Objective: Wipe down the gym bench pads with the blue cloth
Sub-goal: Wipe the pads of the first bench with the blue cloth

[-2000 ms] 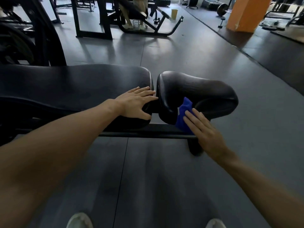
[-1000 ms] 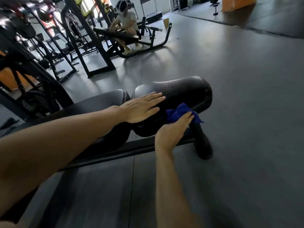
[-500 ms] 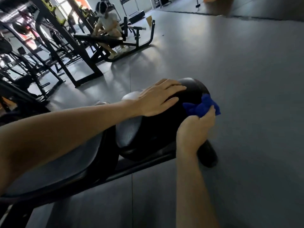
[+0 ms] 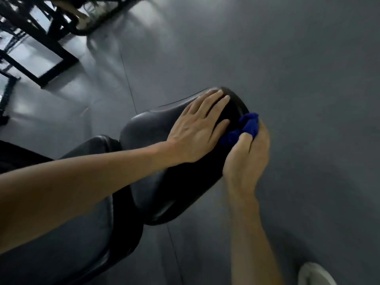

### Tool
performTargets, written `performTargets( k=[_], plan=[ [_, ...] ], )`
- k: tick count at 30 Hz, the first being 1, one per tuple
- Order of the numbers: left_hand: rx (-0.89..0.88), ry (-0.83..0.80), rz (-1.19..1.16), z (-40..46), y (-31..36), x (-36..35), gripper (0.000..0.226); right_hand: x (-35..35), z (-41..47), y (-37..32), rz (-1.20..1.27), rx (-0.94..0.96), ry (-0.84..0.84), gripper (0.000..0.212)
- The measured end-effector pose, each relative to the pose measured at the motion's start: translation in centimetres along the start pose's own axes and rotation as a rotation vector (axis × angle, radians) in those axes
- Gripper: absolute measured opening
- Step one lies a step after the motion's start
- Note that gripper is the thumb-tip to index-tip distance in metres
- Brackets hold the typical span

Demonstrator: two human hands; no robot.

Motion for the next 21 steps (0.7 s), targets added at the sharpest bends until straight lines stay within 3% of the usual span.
performTargets(
  k=[2,7,11,13,15,18,21],
  plan=[
    [0.014,-0.044,0.019,0.2,0.4,0.4,0.061,0.8,1.3,-1.1,-0.088,-0.015,-0.060,0.039],
    [-0.040,-0.278,0.166,2.1,0.4,2.3,0.072,2.4,-2.6,-1.3,-0.124,-0.205,-0.241,0.061],
    [-0.169,-0.636,0.329,4.0,-0.3,4.0,0.108,2.4,0.4,-2.4,-0.141,-0.247,-0.313,0.057],
    [-0.278,-0.731,0.465,4.9,-0.5,4.3,0.122,1.5,3.9,-3.4,-0.220,-0.234,-0.390,0.049],
    [-0.375,-0.713,0.544,5.7,-0.6,4.4,0.118,-0.1,7.2,-4.2,-0.271,-0.196,-0.499,0.038],
    [-0.417,-0.561,0.492,5.3,-0.6,3.6,0.089,-1.8,9.2,-4.3,-0.315,-0.161,-0.601,0.035],
    [-0.178,-0.424,0.349,3.1,-0.3,2.0,0.070,-0.3,7.5,-4.3,-0.323,-0.137,-0.641,0.044]
  ],
)
Point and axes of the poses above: each hand's wrist, its own z-axis towards the middle knuckle, its own x-axis out of the back of the hand, y = z × x, the point moved 4 cm from there along z, towards the middle knuckle, and after that the axes turned 6 degrees about x, right-handed, at the moved point
